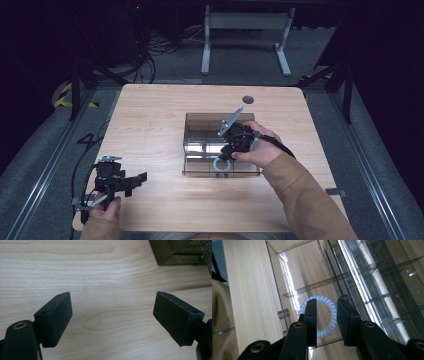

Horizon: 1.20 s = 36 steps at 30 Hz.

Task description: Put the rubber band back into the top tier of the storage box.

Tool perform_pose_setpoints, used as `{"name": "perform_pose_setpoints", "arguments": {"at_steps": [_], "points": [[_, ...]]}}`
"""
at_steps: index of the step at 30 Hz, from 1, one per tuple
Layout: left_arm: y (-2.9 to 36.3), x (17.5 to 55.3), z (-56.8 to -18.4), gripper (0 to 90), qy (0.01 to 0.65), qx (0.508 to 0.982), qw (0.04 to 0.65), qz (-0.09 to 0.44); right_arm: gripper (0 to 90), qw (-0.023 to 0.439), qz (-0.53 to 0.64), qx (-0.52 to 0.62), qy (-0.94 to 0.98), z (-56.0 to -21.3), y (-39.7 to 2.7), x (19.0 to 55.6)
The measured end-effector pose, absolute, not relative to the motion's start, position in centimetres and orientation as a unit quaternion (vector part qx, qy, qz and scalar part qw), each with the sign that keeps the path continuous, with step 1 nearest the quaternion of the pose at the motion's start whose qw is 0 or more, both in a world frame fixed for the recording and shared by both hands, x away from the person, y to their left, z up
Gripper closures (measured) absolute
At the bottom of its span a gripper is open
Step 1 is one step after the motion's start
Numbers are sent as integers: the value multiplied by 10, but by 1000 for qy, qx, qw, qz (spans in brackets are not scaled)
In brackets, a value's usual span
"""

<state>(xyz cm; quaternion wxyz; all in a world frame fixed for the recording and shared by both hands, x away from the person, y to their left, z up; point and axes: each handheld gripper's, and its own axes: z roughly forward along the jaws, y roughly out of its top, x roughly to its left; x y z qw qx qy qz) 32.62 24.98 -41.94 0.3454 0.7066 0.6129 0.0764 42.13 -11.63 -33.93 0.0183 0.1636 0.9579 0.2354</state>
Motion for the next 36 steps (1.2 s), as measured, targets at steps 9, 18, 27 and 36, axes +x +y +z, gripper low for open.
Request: {"name": "perform_pose_setpoints", "arguments": {"at_steps": [9,18,27,36], "points": [[249,326,-420,163,613,707,345,77,700,26,281,154,947,-323,-123,414],[249,326,-419,164,613,706,346,77,694,34,307,157,938,-312,-132,408],[249,326,-419,163,614,706,345,77,689,37,319,163,933,-307,-144,405],[249,326,-419,163,614,706,344,78,652,44,335,157,928,-304,-156,402]]}}
